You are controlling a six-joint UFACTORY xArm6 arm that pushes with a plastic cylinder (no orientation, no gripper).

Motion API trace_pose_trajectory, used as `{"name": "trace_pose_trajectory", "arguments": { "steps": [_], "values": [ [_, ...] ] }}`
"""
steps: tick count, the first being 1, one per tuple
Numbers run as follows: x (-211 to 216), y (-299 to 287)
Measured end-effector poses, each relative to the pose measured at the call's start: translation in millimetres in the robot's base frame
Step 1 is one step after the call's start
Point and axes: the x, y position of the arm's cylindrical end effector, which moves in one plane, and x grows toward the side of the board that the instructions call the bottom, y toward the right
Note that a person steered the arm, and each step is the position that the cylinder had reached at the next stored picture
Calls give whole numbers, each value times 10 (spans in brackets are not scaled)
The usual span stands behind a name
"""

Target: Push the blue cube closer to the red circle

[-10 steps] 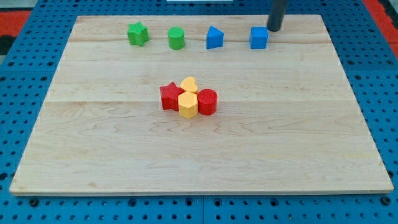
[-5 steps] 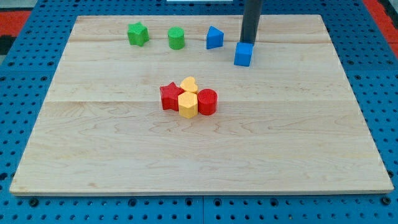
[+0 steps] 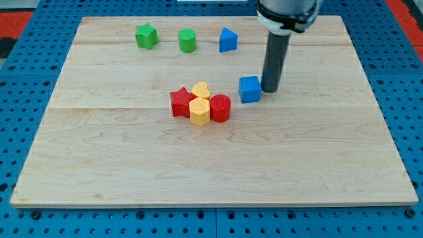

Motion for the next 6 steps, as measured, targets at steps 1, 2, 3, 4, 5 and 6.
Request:
{"name": "trace_pose_trajectory", "arguments": {
  "steps": [1, 2, 3, 4, 5, 6],
  "values": [
    [178, -80],
    [20, -63],
    [-229, -65],
    [-112, -154],
    [44, -305],
    [-76, -311]
  ]
}}
